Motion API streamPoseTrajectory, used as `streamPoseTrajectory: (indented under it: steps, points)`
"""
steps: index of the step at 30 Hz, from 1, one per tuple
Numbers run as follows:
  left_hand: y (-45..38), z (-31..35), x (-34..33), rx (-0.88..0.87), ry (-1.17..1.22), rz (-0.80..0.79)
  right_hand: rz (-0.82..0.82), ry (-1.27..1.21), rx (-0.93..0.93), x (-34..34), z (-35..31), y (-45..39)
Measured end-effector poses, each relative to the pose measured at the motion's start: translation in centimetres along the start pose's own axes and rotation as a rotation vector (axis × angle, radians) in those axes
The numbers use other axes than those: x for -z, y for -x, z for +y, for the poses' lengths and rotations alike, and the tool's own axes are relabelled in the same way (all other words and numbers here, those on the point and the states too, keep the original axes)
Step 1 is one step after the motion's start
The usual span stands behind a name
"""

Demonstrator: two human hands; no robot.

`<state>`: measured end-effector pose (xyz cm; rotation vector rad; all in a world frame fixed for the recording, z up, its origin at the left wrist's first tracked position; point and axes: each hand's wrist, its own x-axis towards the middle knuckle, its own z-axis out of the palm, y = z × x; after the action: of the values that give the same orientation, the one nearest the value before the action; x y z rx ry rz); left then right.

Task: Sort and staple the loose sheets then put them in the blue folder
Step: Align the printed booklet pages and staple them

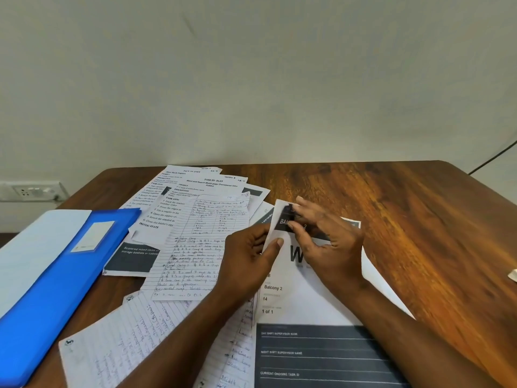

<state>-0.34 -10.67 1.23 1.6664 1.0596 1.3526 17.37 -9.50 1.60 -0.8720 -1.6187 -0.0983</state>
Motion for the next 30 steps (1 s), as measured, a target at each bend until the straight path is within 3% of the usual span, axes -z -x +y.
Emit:
streamPoseTrajectory:
  steps: [8, 30]
  points:
    - [0.01, 0.14, 0.03, -0.018, 0.003, -0.009, 0.012, 0.066, 0.049, 0.11, 0.23, 0.32]
    - [0.26, -0.21, -0.03, -0.016, -0.025, -0.036, -0.112, 0.066, -0.032, 0.39, 0.33, -0.04]
